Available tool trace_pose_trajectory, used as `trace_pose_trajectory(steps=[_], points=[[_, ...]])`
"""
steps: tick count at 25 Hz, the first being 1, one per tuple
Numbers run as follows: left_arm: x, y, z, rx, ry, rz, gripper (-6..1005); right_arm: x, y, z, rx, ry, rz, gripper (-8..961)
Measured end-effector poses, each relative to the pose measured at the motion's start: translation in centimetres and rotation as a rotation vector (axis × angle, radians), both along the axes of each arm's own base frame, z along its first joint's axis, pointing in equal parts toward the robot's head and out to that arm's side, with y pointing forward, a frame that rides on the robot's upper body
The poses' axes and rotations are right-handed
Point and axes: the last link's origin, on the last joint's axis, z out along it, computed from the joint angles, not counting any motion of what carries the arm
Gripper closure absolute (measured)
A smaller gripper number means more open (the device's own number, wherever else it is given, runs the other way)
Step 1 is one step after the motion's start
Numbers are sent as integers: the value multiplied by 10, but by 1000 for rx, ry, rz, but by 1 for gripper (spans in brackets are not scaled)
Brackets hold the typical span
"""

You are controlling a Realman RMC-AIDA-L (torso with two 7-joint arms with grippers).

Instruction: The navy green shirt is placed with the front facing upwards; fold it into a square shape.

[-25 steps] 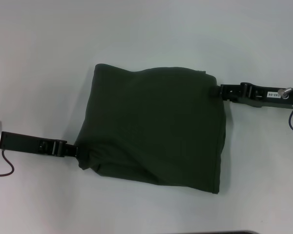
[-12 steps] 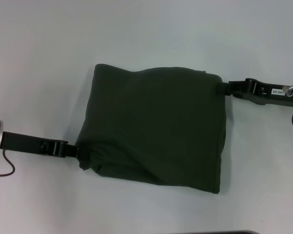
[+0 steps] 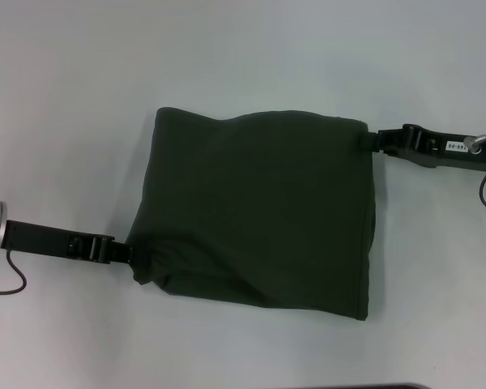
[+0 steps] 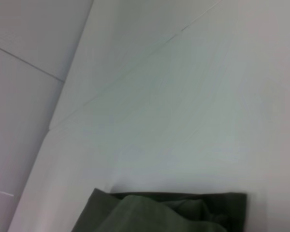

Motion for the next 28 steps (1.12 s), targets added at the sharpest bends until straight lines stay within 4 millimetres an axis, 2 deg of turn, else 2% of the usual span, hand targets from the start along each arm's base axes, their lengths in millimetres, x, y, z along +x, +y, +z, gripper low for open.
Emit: trace_pose_trajectory(steps=[6, 17, 22, 28], points=[[-1, -3, 2, -17, 1, -9, 984, 2, 4, 1, 17, -21, -7, 888], [-4, -6, 8, -52, 16, -41, 985, -10, 21, 7, 26, -52, 40, 882], [-3, -7, 7, -57, 13, -48, 985, -11, 23, 6, 24, -53, 46, 887], [-2, -7, 6, -60, 10, -50, 985, -15, 24, 6, 10, -69, 75, 768]])
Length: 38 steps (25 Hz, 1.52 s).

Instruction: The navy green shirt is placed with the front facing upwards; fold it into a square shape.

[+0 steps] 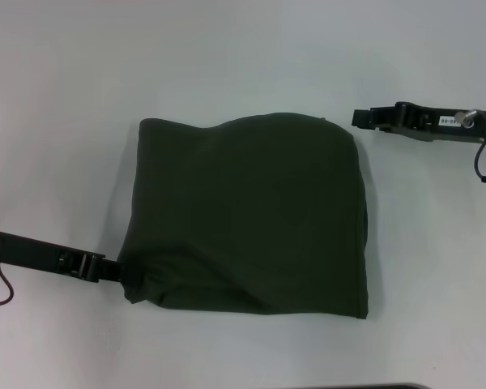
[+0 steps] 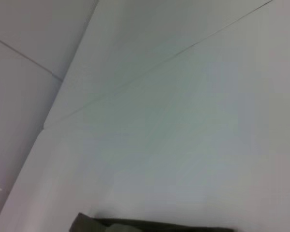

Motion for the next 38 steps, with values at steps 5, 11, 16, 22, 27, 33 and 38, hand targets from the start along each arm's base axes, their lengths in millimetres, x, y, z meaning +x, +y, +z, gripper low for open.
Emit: trace_pose_trajectory(steps=[5, 11, 16, 22, 27, 33, 38], points=[[1, 0, 0, 0, -1, -2, 985, -8, 8, -1, -4, -22, 28, 689], [3, 2, -1, 0, -3, -9, 985, -16, 15, -10, -26, -65, 60, 611], [3, 3, -1, 4, -4, -9, 984, -17, 13, -13, -39, -79, 80, 589], [5, 5, 1, 12, -5, -13, 956, -17, 13, -10, -30, -78, 91, 474], [5, 7, 2, 21, -7, -5, 929, -16, 14, -8, -24, -80, 92, 392], [3, 14, 11, 84, -15, 7, 805, -17, 17, -4, -14, -86, 95, 376], [2, 23, 29, 171, -21, 6, 610, -15, 19, 1, 4, -80, 87, 376]])
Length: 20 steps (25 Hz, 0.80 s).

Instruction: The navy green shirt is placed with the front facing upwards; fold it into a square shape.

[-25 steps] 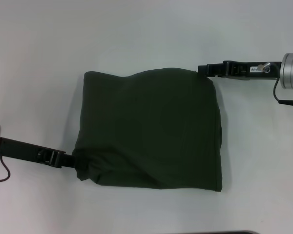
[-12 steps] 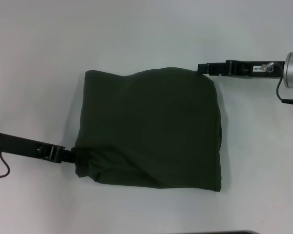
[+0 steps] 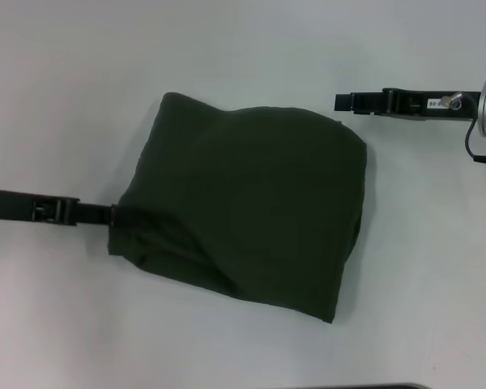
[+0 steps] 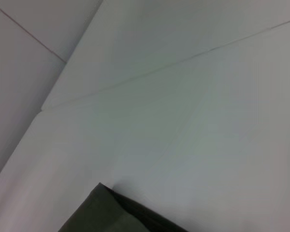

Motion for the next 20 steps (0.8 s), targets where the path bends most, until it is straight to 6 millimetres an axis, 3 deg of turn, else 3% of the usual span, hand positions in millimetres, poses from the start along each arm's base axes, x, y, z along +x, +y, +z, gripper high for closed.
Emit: trace_pose_trajectory(steps=[9, 14, 20], points=[[4, 4, 20, 36, -8, -24, 282, 1, 2, 5, 19, 6, -9, 376], [9, 11, 18, 61, -14, -36, 286, 2, 2, 6, 22, 8, -11, 376], [26, 22, 2, 63, -24, -82, 293, 1, 2, 6, 18, 11, -7, 376]])
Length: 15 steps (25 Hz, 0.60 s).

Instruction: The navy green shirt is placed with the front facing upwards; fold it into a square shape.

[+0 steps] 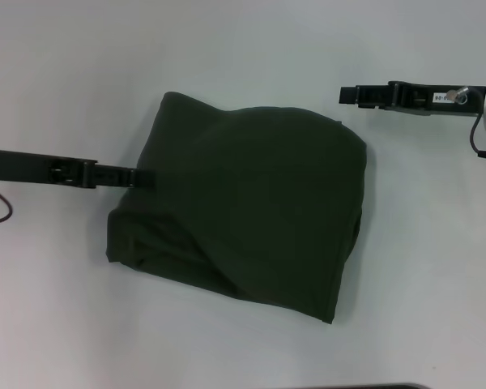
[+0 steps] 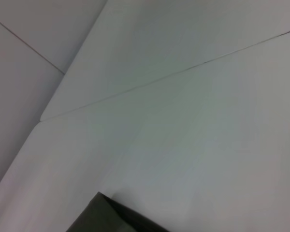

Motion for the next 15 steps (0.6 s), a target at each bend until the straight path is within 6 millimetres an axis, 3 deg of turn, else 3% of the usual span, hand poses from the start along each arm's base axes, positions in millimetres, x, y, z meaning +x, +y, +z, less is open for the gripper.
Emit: trace_pose_trajectory(steps=[15], points=[[0, -7, -19, -31, 5, 13, 296, 2, -3, 2, -8, 4, 4, 376]])
